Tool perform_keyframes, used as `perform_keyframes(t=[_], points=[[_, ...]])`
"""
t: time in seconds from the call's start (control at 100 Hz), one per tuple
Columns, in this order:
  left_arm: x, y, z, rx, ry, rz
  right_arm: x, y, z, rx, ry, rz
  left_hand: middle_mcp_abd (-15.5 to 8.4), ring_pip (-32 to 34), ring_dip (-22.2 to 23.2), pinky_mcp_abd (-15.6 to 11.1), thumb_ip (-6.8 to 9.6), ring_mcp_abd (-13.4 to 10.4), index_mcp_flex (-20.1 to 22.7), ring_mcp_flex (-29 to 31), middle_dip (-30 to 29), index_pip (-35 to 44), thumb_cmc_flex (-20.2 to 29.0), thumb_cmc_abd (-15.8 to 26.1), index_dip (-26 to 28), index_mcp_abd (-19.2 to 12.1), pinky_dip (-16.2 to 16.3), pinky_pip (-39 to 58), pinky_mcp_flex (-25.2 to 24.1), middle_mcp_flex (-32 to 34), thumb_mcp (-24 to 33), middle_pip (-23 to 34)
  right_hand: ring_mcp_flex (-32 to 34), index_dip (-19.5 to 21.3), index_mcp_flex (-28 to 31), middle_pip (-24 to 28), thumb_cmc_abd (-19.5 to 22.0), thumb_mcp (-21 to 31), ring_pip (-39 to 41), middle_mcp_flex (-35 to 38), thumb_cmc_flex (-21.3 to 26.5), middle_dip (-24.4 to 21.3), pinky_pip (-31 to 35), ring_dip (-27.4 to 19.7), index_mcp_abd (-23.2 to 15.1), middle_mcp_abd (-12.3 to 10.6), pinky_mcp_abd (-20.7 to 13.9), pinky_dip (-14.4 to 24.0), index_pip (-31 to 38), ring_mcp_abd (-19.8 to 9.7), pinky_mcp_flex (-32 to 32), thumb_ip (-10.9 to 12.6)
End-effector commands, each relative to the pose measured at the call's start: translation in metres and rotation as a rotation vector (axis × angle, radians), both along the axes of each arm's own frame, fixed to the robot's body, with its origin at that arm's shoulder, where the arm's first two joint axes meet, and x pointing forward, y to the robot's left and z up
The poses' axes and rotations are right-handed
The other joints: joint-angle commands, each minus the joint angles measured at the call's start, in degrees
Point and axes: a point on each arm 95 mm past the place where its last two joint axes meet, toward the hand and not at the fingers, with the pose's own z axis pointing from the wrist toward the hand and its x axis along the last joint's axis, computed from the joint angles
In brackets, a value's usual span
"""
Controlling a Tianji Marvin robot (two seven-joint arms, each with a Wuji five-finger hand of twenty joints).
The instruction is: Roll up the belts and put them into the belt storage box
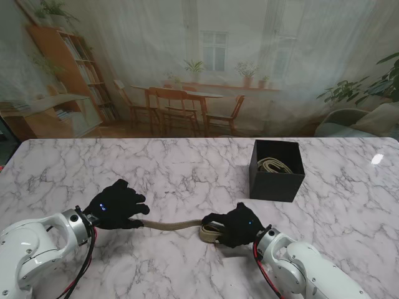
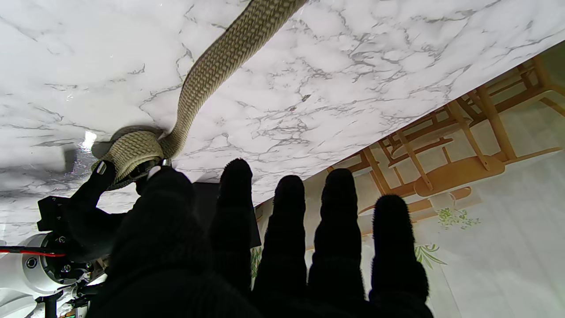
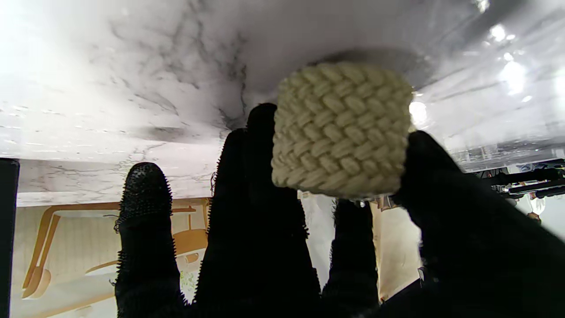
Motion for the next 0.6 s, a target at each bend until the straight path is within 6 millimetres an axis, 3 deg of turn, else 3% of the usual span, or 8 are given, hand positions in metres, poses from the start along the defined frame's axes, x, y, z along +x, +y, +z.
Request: perform_keyframes(t=[0.0,0.13,0.21,0.39,0.59], points=[[-0.0012,0.0007,-0.0030,0.013,0.013,0.002,-0.0082,-0.0040,-0.0165,-0.031,0.037,0.001,0.94,-1.14,-0.56,2.67,-0.26,0.44,1.06,-1.41,-0.38,-0.79,-0.86,2.10,0.48,-0.40,0.07,-1.77,-1.07,-1.24,-0.86,-1.17,7.75,0.30,-5.10,3.89,3.83,9.62,8.77,6.97,7.05,0.44,0.99,2.93,-2.79,-8.21,-0.25,-0.57,-0.58,-3.85,0.41,5.85],[-0.0017,0.0011,-0.0030,0.013,0.010,0.002,-0.0082,-0.0046,-0.0176,-0.048,0.027,0.008,0.81,-1.13,-0.58,2.60,-0.26,0.31,1.09,-1.40,-0.38,-0.76,-0.82,2.09,0.48,-0.47,0.08,-1.76,-1.03,-1.14,-0.84,-1.15,10.50,-0.06,-6.57,4.33,4.43,10.24,9.94,8.13,8.02,0.42,1.39,3.38,-5.86,-7.73,-0.31,-0.62,-0.43,-3.62,1.29,6.00],[-0.0020,0.0016,-0.0028,0.014,0.008,0.002,-0.0082,-0.0048,-0.0188,-0.057,0.022,0.015,0.87,-1.16,-0.59,2.59,-0.25,0.39,1.05,-1.45,-0.39,-0.75,-0.72,2.07,0.49,-0.44,0.07,-1.80,-1.08,-1.25,-0.80,-1.19,10.66,-0.75,-5.30,4.06,5.63,9.52,9.73,7.84,9.50,0.25,1.23,3.45,-11.07,-7.36,0.01,-0.91,-0.84,-3.05,1.10,5.71],[-0.0027,0.0034,-0.0020,0.028,-0.007,0.004,-0.0070,-0.0044,-0.0204,-0.058,0.015,0.031,0.79,-1.14,-0.59,2.59,-0.23,0.36,1.05,-1.46,-0.37,-0.71,-0.64,2.02,0.52,-0.51,0.08,-1.79,-1.05,-1.22,-0.79,-1.16,11.09,-3.44,5.21,1.82,7.94,8.15,9.67,7.01,12.61,-0.36,0.51,3.86,-12.43,-6.35,0.42,-1.65,-6.44,-2.76,0.29,5.46],[-0.0033,0.0043,-0.0026,0.029,-0.006,0.008,-0.0072,-0.0045,-0.0211,-0.064,0.027,0.049,0.82,-1.13,-0.60,2.62,-0.27,0.36,1.05,-1.45,-0.36,-0.69,-0.76,2.08,0.52,-0.51,0.09,-1.79,-1.08,-1.19,-0.86,-1.14,10.04,-3.01,10.15,0.72,10.40,7.66,9.14,5.08,14.76,-0.23,-0.71,3.85,-13.32,-6.07,1.14,-1.93,-6.46,-2.41,-0.96,5.58]])
